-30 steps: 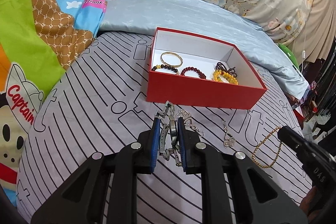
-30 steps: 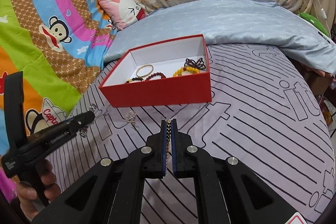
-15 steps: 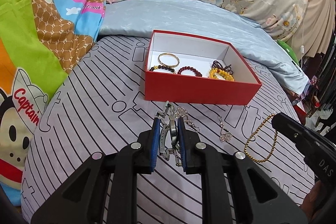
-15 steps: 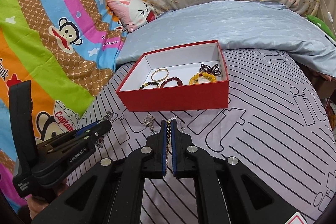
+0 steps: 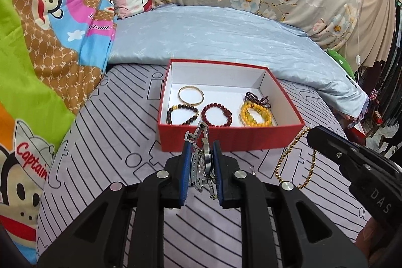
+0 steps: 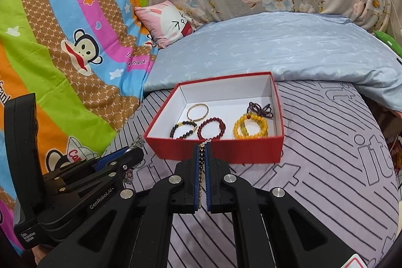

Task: Organize jewelry
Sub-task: 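Carry the watch into the box with the left gripper while the right carries the gold chain, then open both grippers inside the box, releasing the watch and gold chain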

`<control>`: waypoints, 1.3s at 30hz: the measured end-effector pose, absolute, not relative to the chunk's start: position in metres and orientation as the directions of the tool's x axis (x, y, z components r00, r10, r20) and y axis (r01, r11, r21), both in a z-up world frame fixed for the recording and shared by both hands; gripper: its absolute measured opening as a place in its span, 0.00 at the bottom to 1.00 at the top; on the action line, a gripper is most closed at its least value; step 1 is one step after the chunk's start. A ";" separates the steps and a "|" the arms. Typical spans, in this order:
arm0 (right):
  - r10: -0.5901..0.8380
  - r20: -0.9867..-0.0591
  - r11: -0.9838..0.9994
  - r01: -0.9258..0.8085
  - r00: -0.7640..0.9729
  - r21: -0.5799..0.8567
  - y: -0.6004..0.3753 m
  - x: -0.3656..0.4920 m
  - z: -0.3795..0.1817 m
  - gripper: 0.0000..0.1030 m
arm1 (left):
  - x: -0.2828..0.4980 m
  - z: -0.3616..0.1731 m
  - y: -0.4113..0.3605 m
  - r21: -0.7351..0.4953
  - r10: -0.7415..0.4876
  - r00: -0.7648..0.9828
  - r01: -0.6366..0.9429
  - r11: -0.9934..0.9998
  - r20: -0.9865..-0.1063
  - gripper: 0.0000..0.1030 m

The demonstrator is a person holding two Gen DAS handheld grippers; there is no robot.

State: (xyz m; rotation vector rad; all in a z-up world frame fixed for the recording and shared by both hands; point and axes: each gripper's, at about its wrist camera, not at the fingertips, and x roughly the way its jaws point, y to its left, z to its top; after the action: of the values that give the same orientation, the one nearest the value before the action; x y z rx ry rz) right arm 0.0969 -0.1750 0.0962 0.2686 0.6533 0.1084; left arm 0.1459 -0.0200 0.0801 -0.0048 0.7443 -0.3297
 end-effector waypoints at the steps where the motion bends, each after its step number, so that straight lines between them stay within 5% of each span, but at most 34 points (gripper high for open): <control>1: 0.186 -0.583 0.959 -0.017 0.791 0.282 -0.176 0.100 0.098 0.04 | 0.148 0.081 -0.021 -0.118 -0.296 0.688 0.294 0.948 -0.662 0.16; 20: 0.161 -0.545 0.967 -0.022 0.823 0.253 -0.191 0.169 0.120 0.04 | 0.212 0.100 -0.058 -0.059 -0.268 0.716 0.304 0.951 -0.645 0.16; 39: 0.158 -0.621 0.958 0.032 0.768 0.284 -0.220 0.229 0.077 0.04 | 0.267 0.076 -0.076 -0.060 -0.252 0.695 0.288 0.956 -0.674 0.16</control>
State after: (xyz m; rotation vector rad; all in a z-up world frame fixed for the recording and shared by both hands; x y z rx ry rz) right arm 0.2289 -0.2199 0.0771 0.2871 0.6947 0.0698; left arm 0.2671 -0.0758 0.0759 0.0515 0.7438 -0.3014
